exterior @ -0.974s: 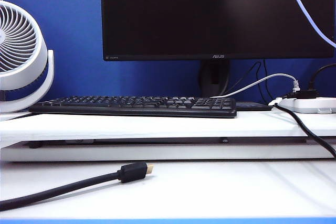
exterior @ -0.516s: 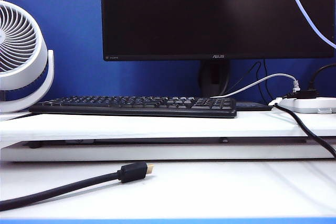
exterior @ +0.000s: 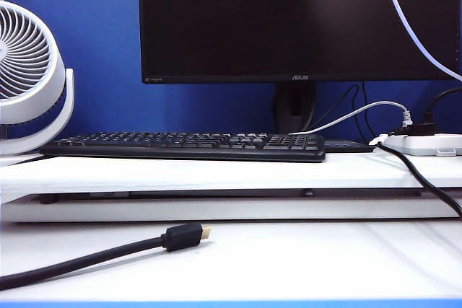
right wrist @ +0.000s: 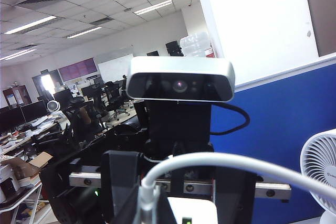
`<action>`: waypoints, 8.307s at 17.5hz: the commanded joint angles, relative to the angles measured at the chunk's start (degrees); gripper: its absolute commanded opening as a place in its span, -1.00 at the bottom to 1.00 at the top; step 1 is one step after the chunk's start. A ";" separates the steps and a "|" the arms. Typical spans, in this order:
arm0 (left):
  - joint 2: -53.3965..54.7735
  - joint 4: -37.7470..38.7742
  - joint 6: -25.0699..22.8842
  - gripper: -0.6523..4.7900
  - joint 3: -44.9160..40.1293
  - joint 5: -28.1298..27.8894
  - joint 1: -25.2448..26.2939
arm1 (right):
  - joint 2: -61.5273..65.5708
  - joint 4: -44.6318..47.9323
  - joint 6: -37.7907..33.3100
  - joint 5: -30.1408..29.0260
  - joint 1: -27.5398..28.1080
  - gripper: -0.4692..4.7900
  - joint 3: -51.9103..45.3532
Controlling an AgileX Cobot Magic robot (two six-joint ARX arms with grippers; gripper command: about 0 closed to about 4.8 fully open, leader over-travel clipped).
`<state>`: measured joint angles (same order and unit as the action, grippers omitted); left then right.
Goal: Pick up the Type-C charging cable and the charging base, insert one end of the Type-C charger into the corresponding slot on the base, and finally place the plugged-in charger back on the table.
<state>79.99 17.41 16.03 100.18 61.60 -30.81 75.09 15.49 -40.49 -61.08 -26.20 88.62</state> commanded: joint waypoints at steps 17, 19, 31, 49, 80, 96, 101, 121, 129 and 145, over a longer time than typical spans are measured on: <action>-0.37 -4.31 -0.81 -0.78 0.48 -1.33 0.24 | -0.09 -17.25 11.41 -3.17 -1.09 -0.83 -0.02; -0.37 -5.29 -0.79 -0.78 0.48 -1.53 0.24 | -0.11 -17.40 12.20 -3.15 -1.09 -0.83 -0.02; -0.37 -4.79 -3.78 -0.78 0.46 -0.76 0.24 | -1.29 -16.48 13.09 -2.73 -1.07 -0.61 0.20; -0.37 13.62 -18.32 -0.78 0.42 -12.15 0.24 | -5.49 -17.18 13.86 6.12 0.70 0.08 0.26; 34.29 40.59 -33.59 0.12 0.28 -51.32 -3.82 | -7.65 -24.79 22.82 23.08 0.72 0.07 0.26; 20.26 38.69 -30.18 -0.68 0.50 -51.49 -3.82 | -12.22 -35.91 36.61 43.17 0.72 -0.84 0.26; 5.68 34.99 -30.16 -0.78 0.50 -51.28 -3.85 | -16.96 -45.18 39.41 44.46 0.72 -0.84 0.09; -46.38 51.30 -19.65 -0.78 -1.90 -52.98 -3.78 | -57.55 -21.51 34.42 70.20 0.70 -0.84 -81.92; -51.82 26.58 -16.44 -0.78 -33.22 -48.24 -3.80 | -58.86 -27.67 34.49 69.96 0.66 -0.84 -84.94; -54.99 -31.82 -11.89 -0.78 -95.06 -65.68 -3.15 | -58.88 -27.67 34.49 70.10 0.66 -0.84 -84.94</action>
<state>26.72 -14.44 4.67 6.24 -1.58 -34.46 16.27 -13.10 -5.85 8.97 -25.54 3.40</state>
